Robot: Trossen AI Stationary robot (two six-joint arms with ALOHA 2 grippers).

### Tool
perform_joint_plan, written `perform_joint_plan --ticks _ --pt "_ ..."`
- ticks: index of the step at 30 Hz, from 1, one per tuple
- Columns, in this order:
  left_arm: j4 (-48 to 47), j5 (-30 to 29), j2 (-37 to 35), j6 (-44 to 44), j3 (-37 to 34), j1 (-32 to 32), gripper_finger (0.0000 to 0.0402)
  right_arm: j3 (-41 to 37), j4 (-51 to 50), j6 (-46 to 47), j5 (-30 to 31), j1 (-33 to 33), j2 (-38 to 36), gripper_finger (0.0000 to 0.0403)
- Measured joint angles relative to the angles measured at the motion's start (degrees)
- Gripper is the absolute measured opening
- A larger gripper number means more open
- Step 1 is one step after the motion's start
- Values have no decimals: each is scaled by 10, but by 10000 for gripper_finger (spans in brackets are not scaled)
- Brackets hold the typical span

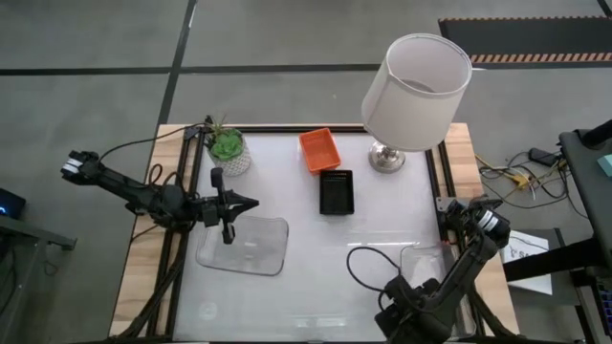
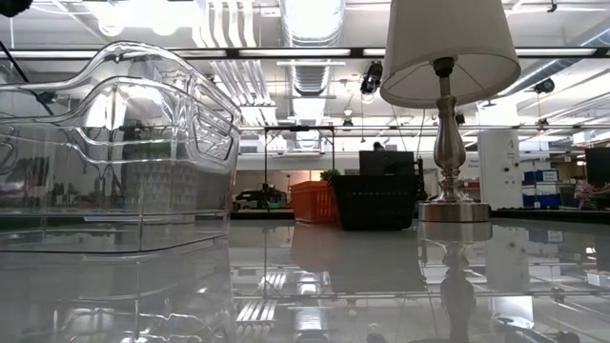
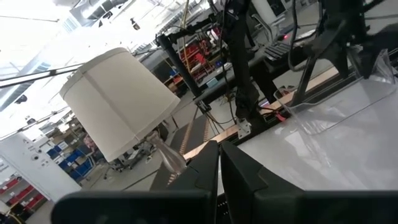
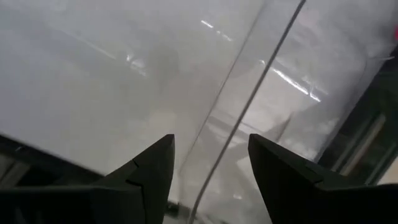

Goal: Stack baskets by color
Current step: Stack the right transparent bin on the stacked transparent bins

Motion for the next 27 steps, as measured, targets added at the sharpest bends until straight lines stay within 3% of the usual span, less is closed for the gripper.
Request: perform_joint_plan --ticks 8,12,27 --pt "-1 0 0 0 -1 0 1 -71 5 -9 5 -1 14 198" --pt "-1 0 0 -1 -1 0 1 -80 6 -20 50 -2 17 188" --pt "7 0 0 -2 -1 0 1 -92 21 -24 82 -6 43 21"
